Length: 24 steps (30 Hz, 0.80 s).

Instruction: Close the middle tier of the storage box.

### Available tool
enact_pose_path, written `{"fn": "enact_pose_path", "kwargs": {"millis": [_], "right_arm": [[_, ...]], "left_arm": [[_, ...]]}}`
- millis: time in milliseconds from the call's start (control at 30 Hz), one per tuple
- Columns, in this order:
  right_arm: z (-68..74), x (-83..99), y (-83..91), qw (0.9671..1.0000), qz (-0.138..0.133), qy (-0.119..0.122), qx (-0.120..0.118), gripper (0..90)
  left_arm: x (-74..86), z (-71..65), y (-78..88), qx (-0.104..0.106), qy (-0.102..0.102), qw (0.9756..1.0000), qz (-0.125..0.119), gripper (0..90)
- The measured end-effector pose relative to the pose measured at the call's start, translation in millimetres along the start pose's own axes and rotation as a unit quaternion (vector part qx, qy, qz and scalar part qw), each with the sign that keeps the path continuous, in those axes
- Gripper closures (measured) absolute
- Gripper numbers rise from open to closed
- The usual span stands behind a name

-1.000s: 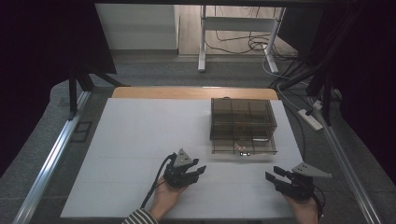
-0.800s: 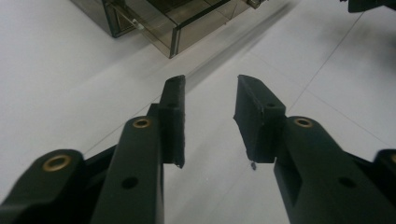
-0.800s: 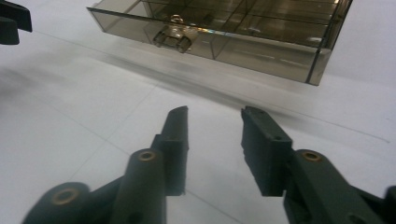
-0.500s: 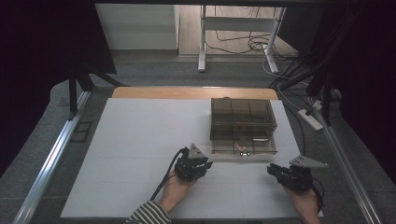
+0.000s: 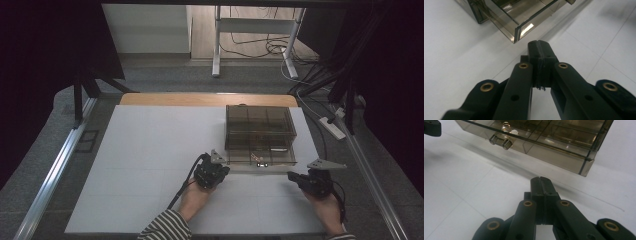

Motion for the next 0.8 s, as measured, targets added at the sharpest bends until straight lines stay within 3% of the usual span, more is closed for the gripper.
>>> {"fn": "enact_pose_path", "kwargs": {"millis": [800], "right_arm": [[-20.6,-14.4,-7.9,0.9996,0.016,-0.019,0.016,89.5]], "left_arm": [[-10.4,1.3,-18.2,-0.010,0.006,0.9998,0.013,88.5]]}}
Point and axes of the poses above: each handheld gripper's, and its own axes: y roughly backward along the jaws, x roughly out of its underside, z roughly to its left, the point moved 9 cm from there along -y, roughly forward along the jaws, and after that the axes turned 13 degrees about -x, right-handed, at the moved point
